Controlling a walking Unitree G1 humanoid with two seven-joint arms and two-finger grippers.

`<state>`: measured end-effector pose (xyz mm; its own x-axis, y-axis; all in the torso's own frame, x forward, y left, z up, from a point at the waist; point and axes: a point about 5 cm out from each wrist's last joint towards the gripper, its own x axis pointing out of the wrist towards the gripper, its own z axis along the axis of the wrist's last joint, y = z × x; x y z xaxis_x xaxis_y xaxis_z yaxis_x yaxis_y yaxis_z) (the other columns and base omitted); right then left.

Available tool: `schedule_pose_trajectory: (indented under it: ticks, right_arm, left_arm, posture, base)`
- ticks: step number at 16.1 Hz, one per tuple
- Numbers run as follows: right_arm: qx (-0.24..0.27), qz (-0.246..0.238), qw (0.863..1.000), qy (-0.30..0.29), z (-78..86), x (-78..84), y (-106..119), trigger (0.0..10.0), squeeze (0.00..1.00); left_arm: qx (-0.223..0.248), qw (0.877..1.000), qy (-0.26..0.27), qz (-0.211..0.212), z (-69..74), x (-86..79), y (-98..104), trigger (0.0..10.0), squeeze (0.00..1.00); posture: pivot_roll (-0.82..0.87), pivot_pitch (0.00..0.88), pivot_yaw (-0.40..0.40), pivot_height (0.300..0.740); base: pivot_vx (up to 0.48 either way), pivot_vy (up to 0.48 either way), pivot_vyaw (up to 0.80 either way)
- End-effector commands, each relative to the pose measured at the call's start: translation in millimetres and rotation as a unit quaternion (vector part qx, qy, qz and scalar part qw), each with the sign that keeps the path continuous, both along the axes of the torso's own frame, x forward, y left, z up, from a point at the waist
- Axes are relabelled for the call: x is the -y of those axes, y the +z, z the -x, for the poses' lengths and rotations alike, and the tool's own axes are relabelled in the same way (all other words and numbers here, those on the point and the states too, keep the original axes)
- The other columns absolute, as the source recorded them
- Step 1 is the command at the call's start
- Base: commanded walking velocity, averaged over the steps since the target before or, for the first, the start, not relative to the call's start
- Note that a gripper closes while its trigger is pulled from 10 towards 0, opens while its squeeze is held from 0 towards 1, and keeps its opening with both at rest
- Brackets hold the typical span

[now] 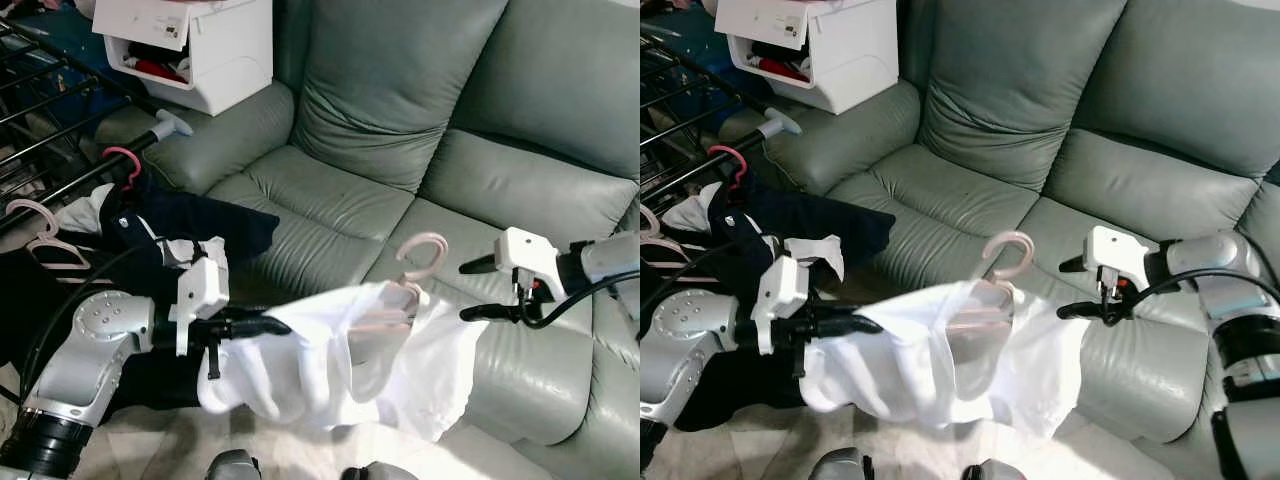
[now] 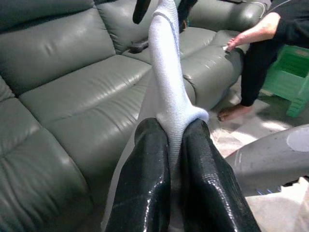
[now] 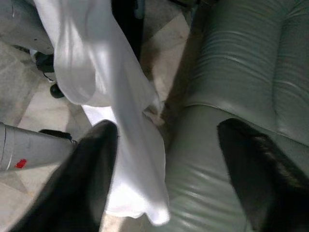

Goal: Hang hanger

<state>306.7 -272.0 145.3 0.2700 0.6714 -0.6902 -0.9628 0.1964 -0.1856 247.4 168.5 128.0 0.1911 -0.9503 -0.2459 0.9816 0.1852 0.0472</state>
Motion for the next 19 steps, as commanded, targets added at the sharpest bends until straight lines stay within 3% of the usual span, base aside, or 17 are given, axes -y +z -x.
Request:
schedule_pose_trajectory:
  ticks: [1, 8, 19]
  right_arm:
    - [-0.003, 0.0, 1.0, -0.001, 0.1, -0.1, -2, 0.0, 0.0]
    - [-0.076, -0.02, 0.997, 0.028, 4.2, -21.3, -32, 0.0, 0.0]
    - [-0.138, -0.015, 0.99, 0.012, 19.4, 2.2, -37, 0.0, 0.0]
  left_arm:
    - [0.018, 0.999, -0.024, 0.021, 2.3, 6.8, 10, 0.0, 0.0]
    - [0.023, 0.999, -0.027, 0.034, 1.0, 14.8, 16, 0.0, 0.0]
    - [0.021, 0.999, -0.016, 0.03, -2.7, 11.2, 15, 0.0, 0.0]
  posture:
    - [-0.02, 0.0, -0.03, 0.74]
    - [-0.01, 0.001, -0.035, 0.74]
    - [-0.02, 0.008, -0.036, 0.74]
  base:
    - [0.0, 0.0, 0.0]
    - [0.0, 0.0, 0.0]
    - [0.0, 0.0, 0.0]
